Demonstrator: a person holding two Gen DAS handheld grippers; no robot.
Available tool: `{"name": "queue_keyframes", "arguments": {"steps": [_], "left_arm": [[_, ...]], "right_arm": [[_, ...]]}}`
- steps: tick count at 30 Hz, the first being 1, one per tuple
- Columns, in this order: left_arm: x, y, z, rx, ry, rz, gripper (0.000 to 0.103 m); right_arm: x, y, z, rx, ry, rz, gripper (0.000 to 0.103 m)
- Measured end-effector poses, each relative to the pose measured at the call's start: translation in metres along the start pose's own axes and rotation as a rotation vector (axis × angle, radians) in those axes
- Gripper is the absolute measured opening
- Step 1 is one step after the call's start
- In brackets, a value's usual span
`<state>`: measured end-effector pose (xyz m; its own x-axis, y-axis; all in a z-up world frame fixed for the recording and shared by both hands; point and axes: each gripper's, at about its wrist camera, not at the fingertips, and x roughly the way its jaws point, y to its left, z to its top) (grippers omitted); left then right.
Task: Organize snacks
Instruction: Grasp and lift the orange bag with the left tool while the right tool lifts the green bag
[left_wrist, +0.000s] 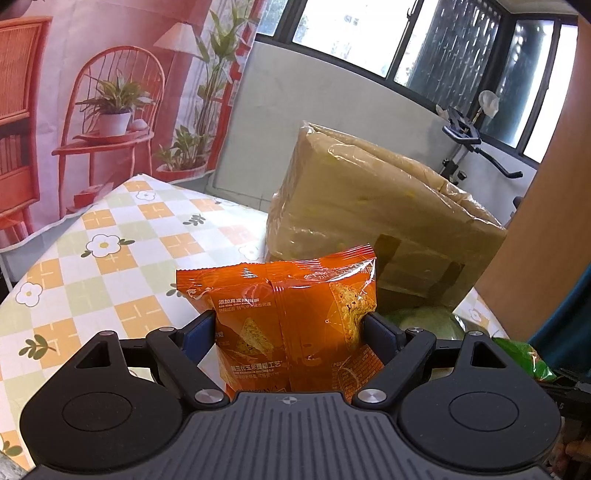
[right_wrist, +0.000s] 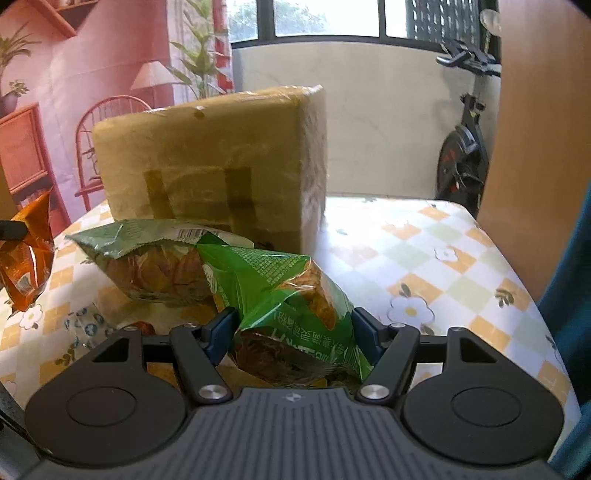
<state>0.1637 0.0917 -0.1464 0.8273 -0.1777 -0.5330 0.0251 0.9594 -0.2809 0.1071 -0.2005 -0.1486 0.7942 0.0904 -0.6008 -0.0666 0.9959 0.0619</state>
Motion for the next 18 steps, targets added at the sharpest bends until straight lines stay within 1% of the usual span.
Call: {"name": "queue_keyframes", "arguments": {"steps": [5,11,14,18], "left_arm": [[-0.001,0.001,0.003,-0.001,-0.011,-0.002,0.087],[0.0,0.002,0.0,-0.005,-0.003,-0.001,0.087],[-0.001,0.001,0.006,0.002,-0.016,-0.006,0.087],[-0.008,-0.008,0.024,0.045,-0.075,-0.029,0.087]], "right_arm": [[0.0,-0.013,0.0,0.021,0.025,-0.047,0.069],[-0.003,-0.027,0.0,0.083,0.013,-0.086,0.069],[-0.009,-0.03,0.009,0.122,-0.029,-0.063,0.069],[-0.019,-0.025,0.035,0.118,-0.115,-0.029,0.069]]}}
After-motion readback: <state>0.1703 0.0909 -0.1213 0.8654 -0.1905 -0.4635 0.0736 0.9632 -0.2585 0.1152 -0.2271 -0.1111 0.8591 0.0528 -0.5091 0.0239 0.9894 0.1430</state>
